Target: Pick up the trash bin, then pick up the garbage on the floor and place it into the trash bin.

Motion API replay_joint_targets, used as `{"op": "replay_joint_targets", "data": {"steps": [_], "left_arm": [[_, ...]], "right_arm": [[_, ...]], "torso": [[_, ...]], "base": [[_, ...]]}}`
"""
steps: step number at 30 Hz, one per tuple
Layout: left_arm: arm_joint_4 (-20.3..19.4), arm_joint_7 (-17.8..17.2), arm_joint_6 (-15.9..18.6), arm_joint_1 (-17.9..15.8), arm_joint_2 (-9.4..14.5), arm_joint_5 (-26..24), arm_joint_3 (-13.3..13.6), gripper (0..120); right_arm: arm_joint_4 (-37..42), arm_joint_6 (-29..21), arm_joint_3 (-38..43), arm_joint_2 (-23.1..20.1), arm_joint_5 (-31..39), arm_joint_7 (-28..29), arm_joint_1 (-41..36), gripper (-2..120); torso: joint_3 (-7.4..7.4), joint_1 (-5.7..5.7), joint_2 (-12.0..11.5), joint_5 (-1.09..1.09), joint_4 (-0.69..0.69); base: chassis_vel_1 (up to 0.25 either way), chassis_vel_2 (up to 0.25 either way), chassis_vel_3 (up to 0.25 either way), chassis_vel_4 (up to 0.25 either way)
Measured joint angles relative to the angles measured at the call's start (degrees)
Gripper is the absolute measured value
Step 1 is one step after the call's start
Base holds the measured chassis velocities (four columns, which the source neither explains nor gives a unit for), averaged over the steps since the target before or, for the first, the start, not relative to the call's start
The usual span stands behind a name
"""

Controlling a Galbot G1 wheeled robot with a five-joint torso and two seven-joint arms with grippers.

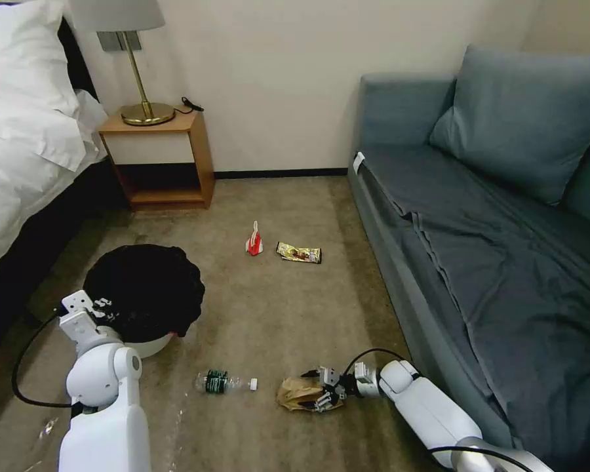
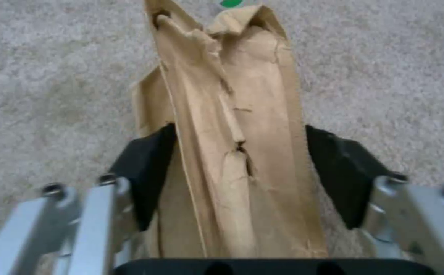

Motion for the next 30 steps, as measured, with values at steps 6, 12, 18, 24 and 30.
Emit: {"op": "replay_joint_targets", "data": {"steps": [6,12,18,24,30], "left_arm": [[0.41,0.18,-0.34,-0.01,-0.08,0.00,0.01,5],[0.42,0.29,-0.45,0.06,-0.10,0.02,-0.06,5],[0.28,0.43,-0.67,0.46,-0.22,0.02,0.10,5],[0.32,0.51,-0.71,0.50,-0.24,0.02,0.25,5],[0.31,0.52,-0.69,0.42,-0.22,-0.03,0.21,5]], "right_arm": [[0.12,0.00,0.03,0.03,0.06,0.12,-0.13,42],[0.46,-0.02,0.05,-0.04,0.20,0.35,-0.32,20],[0.76,0.05,0.26,-0.05,0.55,0.90,-0.70,1],[2.53,-0.90,0.44,-0.57,3.71,0.62,-1.36,0],[7.30,-4.65,-2.15,-2.64,12.90,0.55,-2.32,0]], "torso": [[-0.01,0.00,0.00,0.00,0.00],[0.00,0.00,0.00,0.00,0.00],[-0.01,0.00,0.00,0.00,0.00],[-0.01,0.00,0.00,0.00,0.00],[-0.01,0.00,0.00,0.00,-0.01]], "base": [[0.000,0.000,0.000,0.000],[0.000,0.000,0.000,0.000],[0.000,0.000,0.000,0.000],[0.000,0.000,0.000,0.000],[0.000,0.000,0.000,0.000]]}}
